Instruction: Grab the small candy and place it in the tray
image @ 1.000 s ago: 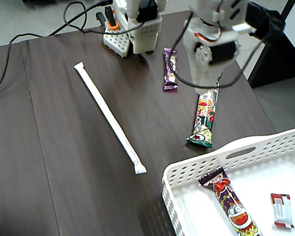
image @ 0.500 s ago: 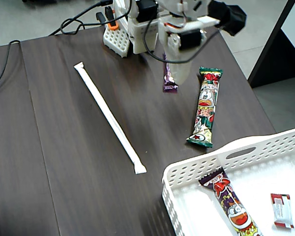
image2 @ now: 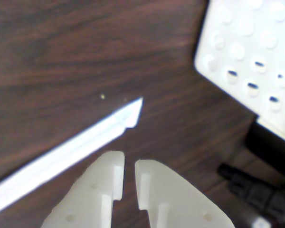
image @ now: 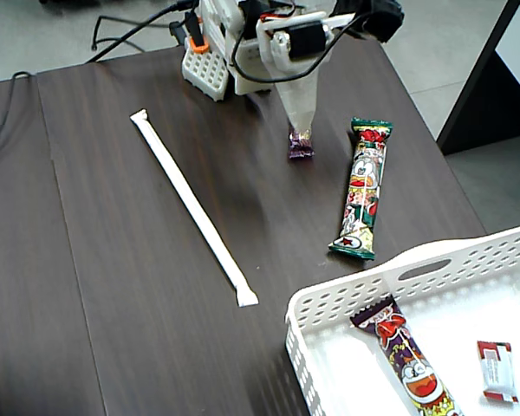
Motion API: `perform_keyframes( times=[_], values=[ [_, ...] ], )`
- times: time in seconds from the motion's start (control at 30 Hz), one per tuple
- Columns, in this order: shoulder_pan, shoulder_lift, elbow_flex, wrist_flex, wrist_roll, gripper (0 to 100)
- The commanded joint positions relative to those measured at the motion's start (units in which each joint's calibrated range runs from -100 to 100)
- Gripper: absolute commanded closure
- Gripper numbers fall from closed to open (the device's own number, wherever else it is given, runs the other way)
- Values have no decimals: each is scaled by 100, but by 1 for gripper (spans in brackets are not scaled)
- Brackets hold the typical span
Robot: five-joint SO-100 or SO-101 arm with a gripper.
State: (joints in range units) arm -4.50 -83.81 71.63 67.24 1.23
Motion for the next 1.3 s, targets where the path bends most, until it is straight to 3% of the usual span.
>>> perform_keyframes(
  times=[0.0, 0.27, 1.27],
  values=[
    [41, -740, 335, -80, -23, 99],
    [49, -1602, 581, 648, 24, 99],
    [41, -1577, 1102, 888, 24, 99]
  ],
)
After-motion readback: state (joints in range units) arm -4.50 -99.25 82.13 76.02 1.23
